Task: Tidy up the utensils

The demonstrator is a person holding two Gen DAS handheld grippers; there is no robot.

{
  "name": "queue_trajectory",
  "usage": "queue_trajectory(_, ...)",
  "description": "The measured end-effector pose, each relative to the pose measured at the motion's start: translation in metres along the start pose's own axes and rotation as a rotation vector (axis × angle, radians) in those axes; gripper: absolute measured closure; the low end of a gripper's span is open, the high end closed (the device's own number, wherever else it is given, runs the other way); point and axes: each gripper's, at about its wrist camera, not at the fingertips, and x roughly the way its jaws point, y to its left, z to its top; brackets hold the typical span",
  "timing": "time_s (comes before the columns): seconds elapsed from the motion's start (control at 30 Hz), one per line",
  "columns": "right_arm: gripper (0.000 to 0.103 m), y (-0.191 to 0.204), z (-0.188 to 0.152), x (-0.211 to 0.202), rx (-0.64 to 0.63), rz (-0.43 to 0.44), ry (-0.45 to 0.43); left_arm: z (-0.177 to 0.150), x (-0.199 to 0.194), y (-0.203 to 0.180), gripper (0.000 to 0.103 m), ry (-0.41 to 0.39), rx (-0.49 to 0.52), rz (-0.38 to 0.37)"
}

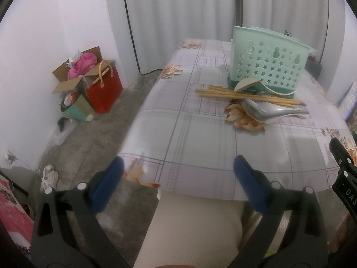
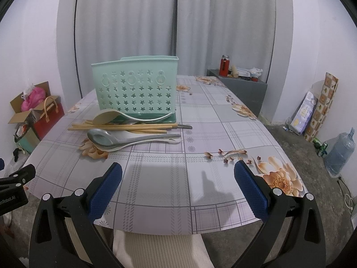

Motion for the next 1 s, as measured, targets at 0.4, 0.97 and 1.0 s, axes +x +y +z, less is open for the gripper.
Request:
queue_trajectory(0.4,0.005,-0.0007,-0.0009,-0.0003,0.003,0.0,-0.001,0.0002,0.0,-0.0003,0.009,0.001,0.002,0.001)
queue_trajectory(0.97,0.005,-0.0037,-0.001,0.0008,0.01,0.007,0.003,-0.0022,0.0031,0.0035,0.009,0.022,0.004,0.001)
queue_trajectory(1.0,0.005,-0.0027,-0.0005,0.0019,0.01,0.007,0.005,-0.0015,0.0042,0.003,0.009,0.027,0.002,0.002)
